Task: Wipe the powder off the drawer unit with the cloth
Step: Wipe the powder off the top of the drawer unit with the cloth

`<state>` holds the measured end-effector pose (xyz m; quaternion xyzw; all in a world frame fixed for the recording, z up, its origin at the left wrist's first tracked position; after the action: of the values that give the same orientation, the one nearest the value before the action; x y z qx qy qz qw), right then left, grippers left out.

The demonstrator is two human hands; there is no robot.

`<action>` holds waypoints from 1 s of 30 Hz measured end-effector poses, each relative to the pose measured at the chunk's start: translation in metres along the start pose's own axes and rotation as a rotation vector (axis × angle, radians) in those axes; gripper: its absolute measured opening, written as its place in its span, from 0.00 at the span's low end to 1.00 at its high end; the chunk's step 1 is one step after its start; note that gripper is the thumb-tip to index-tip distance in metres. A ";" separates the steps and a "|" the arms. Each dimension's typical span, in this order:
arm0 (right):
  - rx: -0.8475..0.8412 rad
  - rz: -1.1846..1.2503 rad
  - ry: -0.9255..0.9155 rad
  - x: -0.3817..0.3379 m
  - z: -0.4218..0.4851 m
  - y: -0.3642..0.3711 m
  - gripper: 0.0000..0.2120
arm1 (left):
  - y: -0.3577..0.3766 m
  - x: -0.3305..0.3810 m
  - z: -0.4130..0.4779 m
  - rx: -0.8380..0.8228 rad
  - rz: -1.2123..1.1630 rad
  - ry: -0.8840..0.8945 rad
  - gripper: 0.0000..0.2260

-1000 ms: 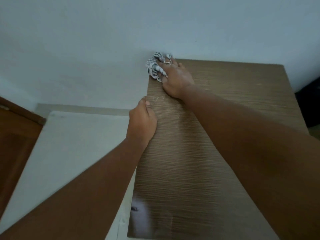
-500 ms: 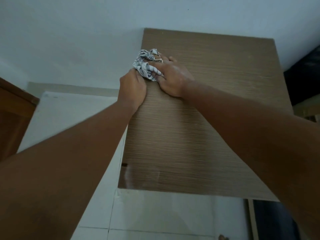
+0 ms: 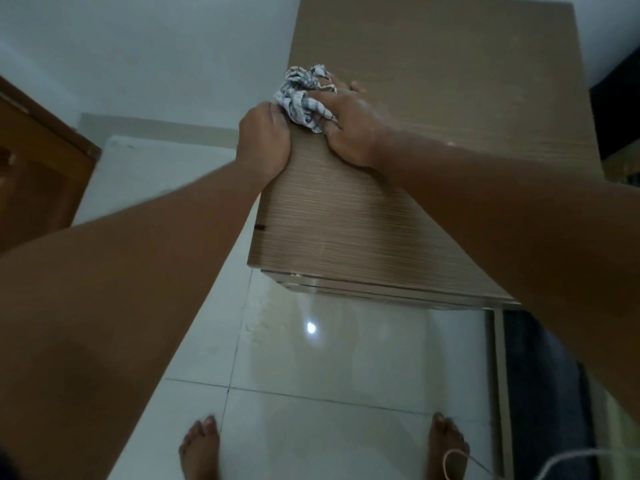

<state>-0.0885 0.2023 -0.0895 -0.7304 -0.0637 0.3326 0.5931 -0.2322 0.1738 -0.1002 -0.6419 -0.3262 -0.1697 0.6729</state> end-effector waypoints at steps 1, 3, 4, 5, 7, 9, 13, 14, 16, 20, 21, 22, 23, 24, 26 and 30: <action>-0.008 -0.010 -0.007 -0.003 -0.004 0.002 0.22 | 0.000 -0.003 -0.006 0.001 -0.007 0.000 0.17; -0.009 -0.026 -0.026 -0.009 -0.013 0.003 0.21 | -0.002 -0.008 -0.015 0.007 -0.024 -0.006 0.17; -0.006 -0.014 -0.037 -0.013 -0.018 0.004 0.21 | -0.003 -0.010 -0.019 0.008 -0.035 -0.010 0.17; 0.002 0.011 -0.041 -0.018 -0.024 0.005 0.21 | -0.003 -0.013 -0.023 0.006 -0.048 -0.018 0.17; 0.035 0.044 -0.023 -0.025 -0.036 0.007 0.20 | -0.005 -0.017 -0.030 0.003 -0.083 -0.032 0.17; 0.042 0.013 0.013 -0.030 -0.046 0.012 0.21 | -0.005 -0.019 -0.039 -0.014 -0.122 -0.030 0.17; 0.044 0.042 0.065 -0.043 -0.063 0.023 0.21 | -0.007 -0.030 -0.059 -0.045 -0.143 -0.031 0.17; 0.046 0.042 0.054 -0.046 -0.066 0.024 0.20 | -0.008 -0.032 -0.063 -0.050 -0.150 -0.033 0.17; 0.056 0.028 0.049 -0.052 -0.074 0.027 0.19 | -0.008 -0.035 -0.071 -0.067 -0.175 -0.037 0.17; 0.080 0.001 -0.005 -0.063 -0.084 0.034 0.19 | -0.010 -0.041 -0.086 -0.073 -0.267 -0.066 0.16; 0.071 -0.005 -0.025 -0.066 -0.085 0.037 0.19 | -0.011 -0.044 -0.090 -0.060 -0.286 -0.073 0.16; 0.061 -0.005 -0.035 -0.067 -0.088 0.039 0.19 | -0.011 -0.048 -0.094 -0.051 -0.304 -0.077 0.16; 0.052 -0.005 -0.037 -0.068 -0.090 0.041 0.19 | -0.009 -0.050 -0.097 -0.045 -0.332 -0.075 0.16; 0.045 -0.003 -0.042 -0.069 -0.093 0.043 0.18 | -0.008 -0.053 -0.100 -0.041 -0.364 -0.078 0.15; 0.042 0.005 -0.064 -0.077 -0.101 0.047 0.17 | -0.006 -0.059 -0.110 -0.045 -0.416 -0.096 0.14; 0.046 0.026 -0.146 -0.097 -0.120 0.049 0.13 | -0.002 -0.069 -0.123 -0.063 -0.614 -0.108 0.12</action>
<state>-0.1107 0.0421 -0.0853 -0.6911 -0.0897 0.3943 0.5991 -0.2570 0.0406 -0.1394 -0.5421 -0.5347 -0.3404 0.5517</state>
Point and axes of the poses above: each hand's wrist, its own z-axis towards the middle knuckle, its own y-axis out of the palm, x = y × z, the point moved 7 cm from there along z, towards the middle knuckle, and after that the axes turned 5 degrees about -x, right-handed, at the moved point
